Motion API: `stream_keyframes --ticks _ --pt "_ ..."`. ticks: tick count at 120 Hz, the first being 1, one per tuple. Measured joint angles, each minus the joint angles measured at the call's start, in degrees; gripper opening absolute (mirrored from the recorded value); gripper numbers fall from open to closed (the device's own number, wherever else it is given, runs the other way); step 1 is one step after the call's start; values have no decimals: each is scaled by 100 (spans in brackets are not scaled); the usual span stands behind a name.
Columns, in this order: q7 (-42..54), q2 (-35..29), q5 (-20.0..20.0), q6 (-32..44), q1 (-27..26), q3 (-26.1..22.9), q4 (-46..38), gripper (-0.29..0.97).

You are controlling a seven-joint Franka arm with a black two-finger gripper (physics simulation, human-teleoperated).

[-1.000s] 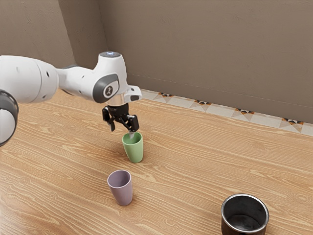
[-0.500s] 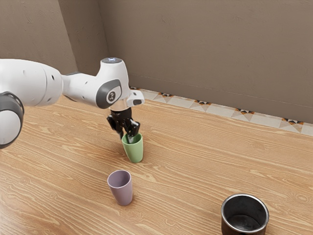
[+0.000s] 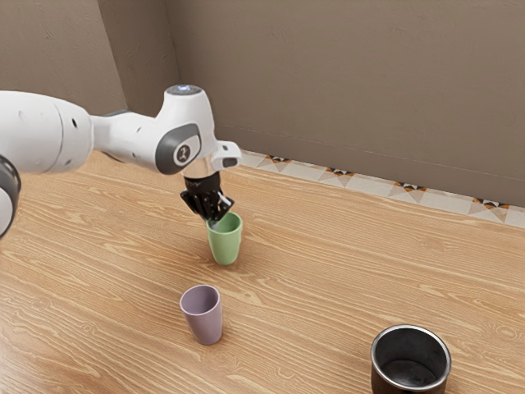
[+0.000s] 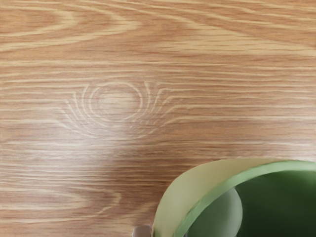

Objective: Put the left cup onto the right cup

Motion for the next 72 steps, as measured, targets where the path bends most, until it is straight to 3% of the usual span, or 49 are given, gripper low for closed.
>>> stream_keyframes --ticks 29,72 --pt "-357 -1410 -30 -34 -101 4 -1022 -10" --pt "-1074 -2805 -241 -174 -245 -12 -2381 -11"
